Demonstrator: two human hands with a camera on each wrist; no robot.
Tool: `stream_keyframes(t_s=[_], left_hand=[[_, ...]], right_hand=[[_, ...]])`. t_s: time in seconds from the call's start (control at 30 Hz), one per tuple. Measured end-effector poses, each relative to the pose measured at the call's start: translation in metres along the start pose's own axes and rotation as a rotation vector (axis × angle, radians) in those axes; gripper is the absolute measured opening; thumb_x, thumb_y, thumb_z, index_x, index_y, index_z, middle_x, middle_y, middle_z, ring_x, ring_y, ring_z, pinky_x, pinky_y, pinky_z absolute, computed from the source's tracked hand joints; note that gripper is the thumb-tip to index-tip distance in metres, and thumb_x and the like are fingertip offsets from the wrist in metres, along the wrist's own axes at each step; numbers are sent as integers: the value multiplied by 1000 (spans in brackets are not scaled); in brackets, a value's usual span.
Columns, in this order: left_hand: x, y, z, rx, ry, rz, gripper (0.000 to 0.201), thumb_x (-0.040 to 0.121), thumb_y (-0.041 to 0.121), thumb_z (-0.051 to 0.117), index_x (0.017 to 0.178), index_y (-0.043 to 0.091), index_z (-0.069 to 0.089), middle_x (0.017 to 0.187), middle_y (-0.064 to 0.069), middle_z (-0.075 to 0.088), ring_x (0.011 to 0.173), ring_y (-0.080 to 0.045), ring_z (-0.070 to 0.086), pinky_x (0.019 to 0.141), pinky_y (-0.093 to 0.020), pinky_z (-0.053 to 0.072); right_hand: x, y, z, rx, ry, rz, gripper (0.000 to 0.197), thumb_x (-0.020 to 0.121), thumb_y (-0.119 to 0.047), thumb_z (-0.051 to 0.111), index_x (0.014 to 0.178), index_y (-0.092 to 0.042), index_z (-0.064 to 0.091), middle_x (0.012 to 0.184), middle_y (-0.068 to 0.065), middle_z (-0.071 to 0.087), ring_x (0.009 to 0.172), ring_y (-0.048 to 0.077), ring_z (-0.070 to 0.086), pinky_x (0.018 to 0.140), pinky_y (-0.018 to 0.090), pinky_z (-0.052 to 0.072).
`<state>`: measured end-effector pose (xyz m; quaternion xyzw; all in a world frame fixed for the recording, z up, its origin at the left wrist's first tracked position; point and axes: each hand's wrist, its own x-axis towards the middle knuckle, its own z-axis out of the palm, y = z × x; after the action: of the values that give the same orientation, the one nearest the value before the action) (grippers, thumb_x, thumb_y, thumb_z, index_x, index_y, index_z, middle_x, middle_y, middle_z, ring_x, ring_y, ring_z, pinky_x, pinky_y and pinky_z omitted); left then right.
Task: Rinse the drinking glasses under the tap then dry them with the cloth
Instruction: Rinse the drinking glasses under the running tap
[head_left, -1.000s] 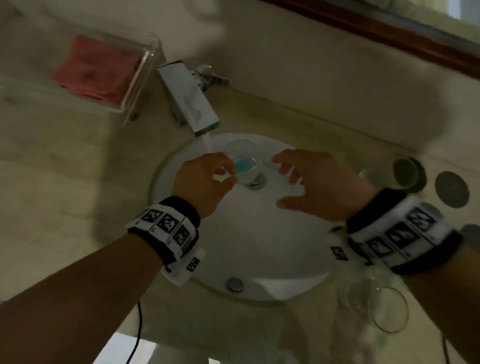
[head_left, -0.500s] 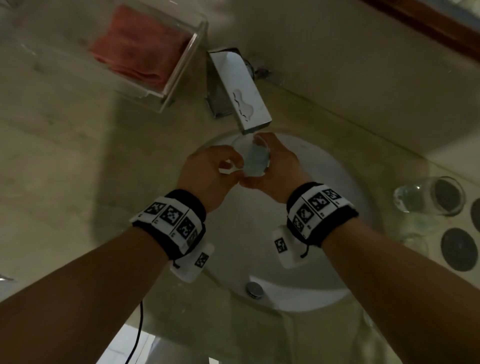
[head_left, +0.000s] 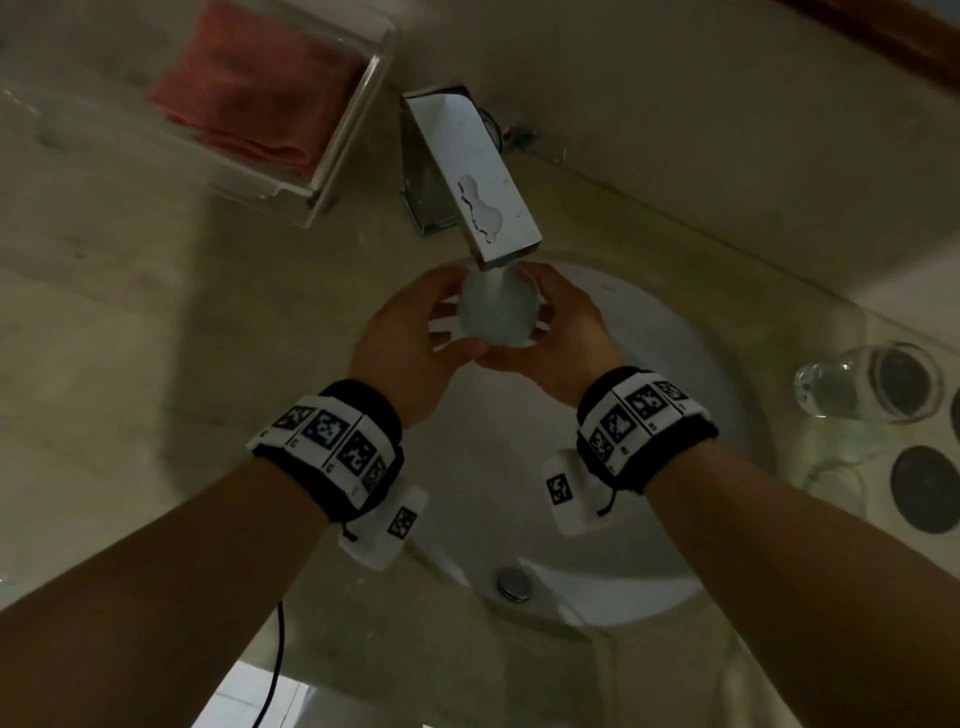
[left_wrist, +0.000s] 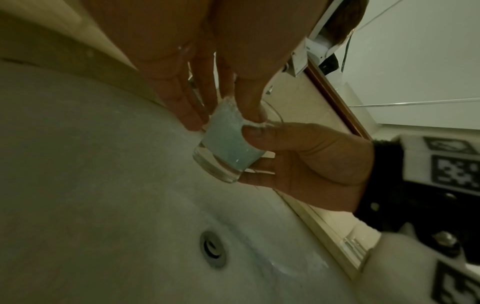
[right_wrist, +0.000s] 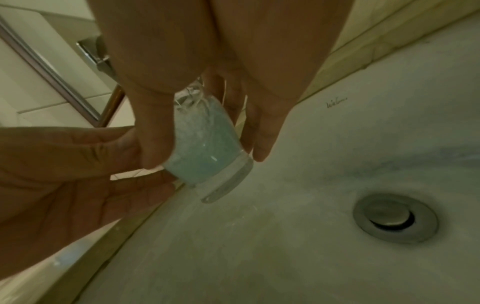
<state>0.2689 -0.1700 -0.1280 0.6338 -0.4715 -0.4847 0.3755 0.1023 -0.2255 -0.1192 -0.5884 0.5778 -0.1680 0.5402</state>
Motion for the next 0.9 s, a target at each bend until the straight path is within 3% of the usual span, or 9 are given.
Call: stream_keyframes(t_s=[0.13,0.23,0.3,0.4,0.53,0.6,0.7,0.83,0.9], left_hand=[[3,0,-1,66,-19,-12,52,88,21,74,136,16,54,126,4,63,108,-4,61,81,-1,45],[3,-1,-1,131,-86,-70,39,93,35,67,127,17,63,110,11,67,95,6,61,81,-3,47],[3,-6,1,194,-121,-108,51,91,58,58,120,17,69,106,6,71,96,-8,67,92,-24,54],[-1,-10,4,295,-156,-135,64,89,70,44,95,15,75,86,-3,74,85,-23,70,85,-44,57],[-6,-6,8,372,-165,-190,69,99,56,43,77,-3,71,72,-12,72,72,-27,70,69,-32,56],[-7,-7,9,347,-171,-249,69,98,56,44,73,-2,72,72,-9,74,73,-24,71,71,-29,56],[-7,-9,11,304,-159,-302,70,97,57,47,59,3,71,65,-7,74,74,-21,74,80,-33,58],[-6,-4,13,326,-145,-333,72,96,60,45,49,9,65,50,1,67,54,-10,67,62,-17,48],[-6,-7,13,310,-149,-344,71,95,61,45,53,9,66,50,2,67,50,-7,65,61,-17,47]], right_hand=[[-5,6,-4,-2,-67,26,71,68,-26,90,127,-25,51,120,-7,62,105,11,65,83,26,59],[-9,17,-1,-77,-89,83,78,62,-65,81,124,-26,55,119,-10,67,106,11,66,88,37,59],[-11,26,0,-96,-125,135,88,57,-83,71,126,-29,58,119,-9,69,109,14,67,91,42,57],[-16,27,0,-22,-213,211,77,66,-78,66,114,-18,66,105,0,75,95,19,73,86,46,60],[-20,26,3,35,-244,373,77,71,-75,64,100,-3,69,93,17,74,80,30,75,80,49,61],[-22,24,4,60,-259,463,89,62,-80,64,105,-2,67,95,20,74,82,35,75,80,51,61],[-26,17,2,76,-258,503,75,79,-71,60,103,0,65,98,26,73,87,39,73,79,51,61],[-29,10,-2,84,-247,528,66,86,-65,58,100,0,62,97,28,73,91,41,72,77,46,63],[-27,9,-1,76,-232,521,63,86,-63,60,99,-1,63,96,27,73,89,40,73,76,44,63]])
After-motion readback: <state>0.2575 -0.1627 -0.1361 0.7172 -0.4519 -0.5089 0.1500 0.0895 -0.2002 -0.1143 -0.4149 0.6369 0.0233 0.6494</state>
